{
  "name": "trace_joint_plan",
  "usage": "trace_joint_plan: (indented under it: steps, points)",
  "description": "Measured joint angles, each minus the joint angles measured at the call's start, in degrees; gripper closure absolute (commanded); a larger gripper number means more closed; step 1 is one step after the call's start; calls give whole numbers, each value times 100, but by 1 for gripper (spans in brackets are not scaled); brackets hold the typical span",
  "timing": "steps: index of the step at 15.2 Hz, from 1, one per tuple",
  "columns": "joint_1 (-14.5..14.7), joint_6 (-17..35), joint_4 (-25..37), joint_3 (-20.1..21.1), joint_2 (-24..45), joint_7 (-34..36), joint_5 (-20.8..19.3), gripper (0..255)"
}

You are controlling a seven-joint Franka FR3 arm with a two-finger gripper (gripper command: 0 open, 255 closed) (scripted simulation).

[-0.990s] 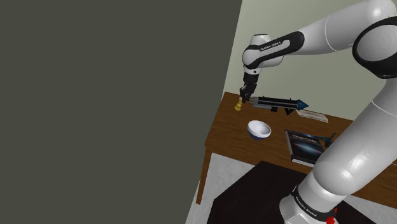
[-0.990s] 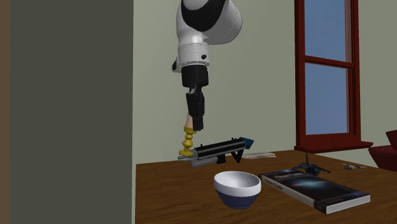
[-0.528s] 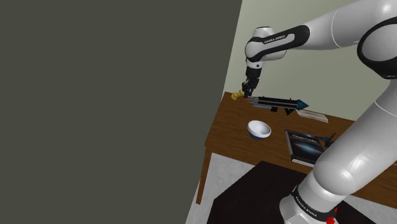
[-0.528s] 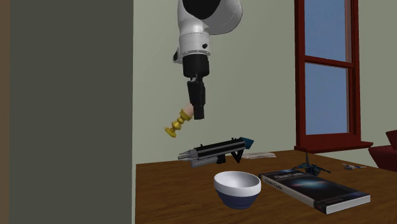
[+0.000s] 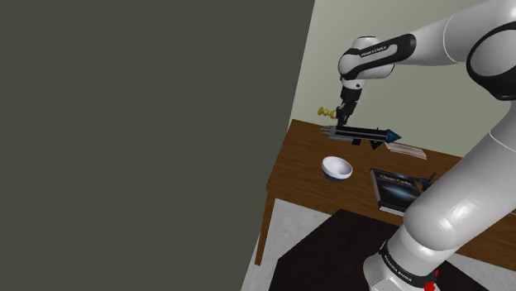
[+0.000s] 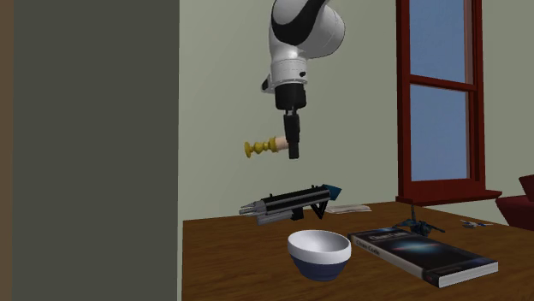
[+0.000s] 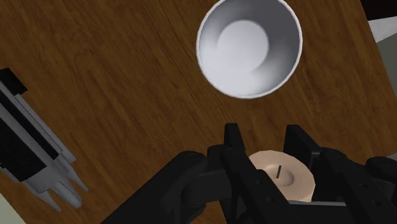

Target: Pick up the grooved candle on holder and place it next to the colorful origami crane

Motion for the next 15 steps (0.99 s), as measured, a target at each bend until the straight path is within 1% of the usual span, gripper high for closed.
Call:
trace_joint_plan:
  steps: [8, 9, 12, 15]
  points:
    - [-538, 58, 332, -610, 329, -1180, 65, 255]
    - [-607, 11, 482, -682, 431, -1342, 108, 255]
    - [-816, -7, 656, -884, 576, -1781, 172, 255]
    - [-1062, -43, 1015, -1085, 908, -2291, 345, 255]
